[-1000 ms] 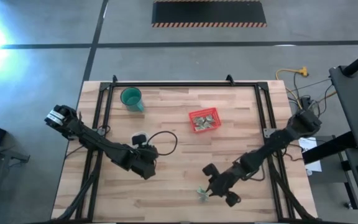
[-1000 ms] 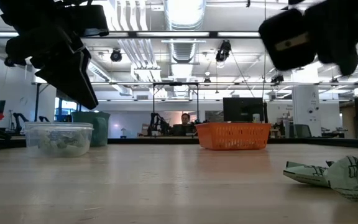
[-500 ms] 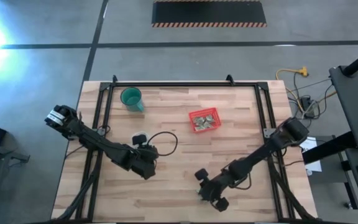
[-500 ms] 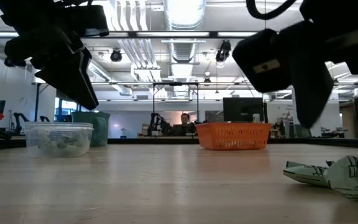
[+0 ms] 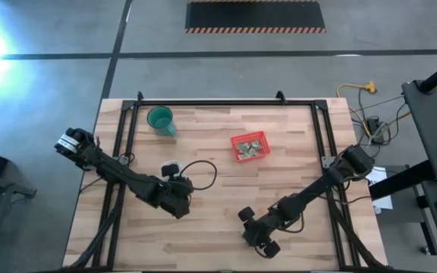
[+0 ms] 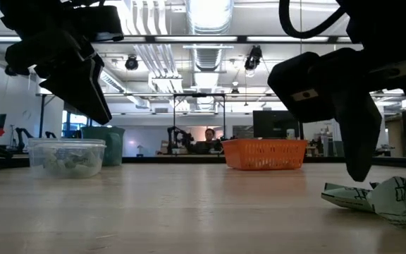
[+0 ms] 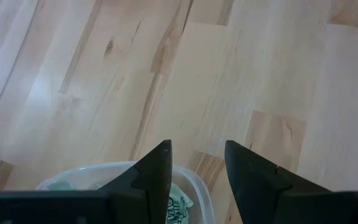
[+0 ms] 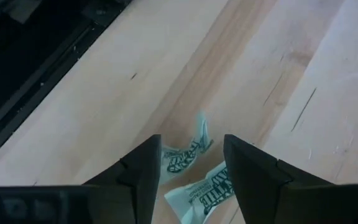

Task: Pick and place items into bin
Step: Put the light green stevia packet into the orange bin

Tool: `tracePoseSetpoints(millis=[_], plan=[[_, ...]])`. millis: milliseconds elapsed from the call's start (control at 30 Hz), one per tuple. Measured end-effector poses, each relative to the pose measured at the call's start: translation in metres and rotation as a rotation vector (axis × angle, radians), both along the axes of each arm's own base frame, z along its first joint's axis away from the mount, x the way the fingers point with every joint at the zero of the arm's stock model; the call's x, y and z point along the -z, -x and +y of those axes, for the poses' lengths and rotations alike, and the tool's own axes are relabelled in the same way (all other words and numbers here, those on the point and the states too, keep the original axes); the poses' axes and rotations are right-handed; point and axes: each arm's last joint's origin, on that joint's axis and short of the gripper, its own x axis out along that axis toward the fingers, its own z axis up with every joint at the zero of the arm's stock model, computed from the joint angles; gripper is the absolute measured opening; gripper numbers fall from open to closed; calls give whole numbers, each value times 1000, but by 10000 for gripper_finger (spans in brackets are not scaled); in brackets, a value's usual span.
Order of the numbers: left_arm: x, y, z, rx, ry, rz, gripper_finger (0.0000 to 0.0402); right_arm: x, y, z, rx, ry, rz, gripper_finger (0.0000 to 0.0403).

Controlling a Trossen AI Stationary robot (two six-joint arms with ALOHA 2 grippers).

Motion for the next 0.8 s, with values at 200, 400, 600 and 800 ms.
tracePoseSetpoints(millis=[200, 400, 600, 800], plan=[[0, 0, 0, 0, 0, 0, 132, 0, 0, 0, -3, 0, -5, 154], [0, 0, 0, 0, 0, 0, 132, 1, 0, 0, -18, 10, -13, 140], [0, 0, 0, 0, 0, 1, 132, -1, -1, 1, -18, -4, -33, 130], [0, 0, 0, 0, 0, 1, 132, 1, -2, 1, -22, -7, -46, 130]])
